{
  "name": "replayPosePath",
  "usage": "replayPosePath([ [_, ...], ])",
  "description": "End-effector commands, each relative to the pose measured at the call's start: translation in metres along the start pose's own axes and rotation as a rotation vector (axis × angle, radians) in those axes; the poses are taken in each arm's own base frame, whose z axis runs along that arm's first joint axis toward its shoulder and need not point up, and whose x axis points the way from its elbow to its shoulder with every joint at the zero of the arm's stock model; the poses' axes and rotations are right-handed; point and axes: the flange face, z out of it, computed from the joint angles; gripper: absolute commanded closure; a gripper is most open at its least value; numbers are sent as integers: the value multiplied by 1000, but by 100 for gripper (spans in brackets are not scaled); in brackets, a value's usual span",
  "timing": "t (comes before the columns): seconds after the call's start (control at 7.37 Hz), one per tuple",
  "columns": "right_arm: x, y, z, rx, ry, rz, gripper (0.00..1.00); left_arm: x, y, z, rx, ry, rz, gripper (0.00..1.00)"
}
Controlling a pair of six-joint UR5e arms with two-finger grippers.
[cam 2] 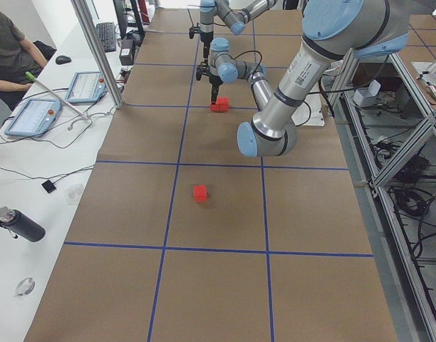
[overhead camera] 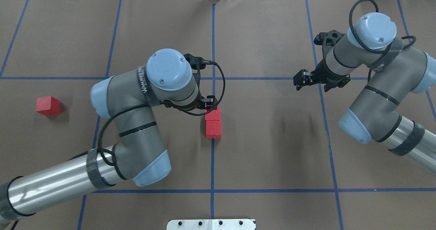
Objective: Form red blocks into L shape at center
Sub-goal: 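Release the cube farther from the robot than the center cube, withdraw left arm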
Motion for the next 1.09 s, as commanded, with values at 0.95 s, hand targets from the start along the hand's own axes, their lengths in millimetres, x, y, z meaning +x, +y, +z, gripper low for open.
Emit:
replayPosePath([
  [0.95,0,-3,-10,18,-9,5,0,-460,-31,-10,-170,-152,-184,5],
])
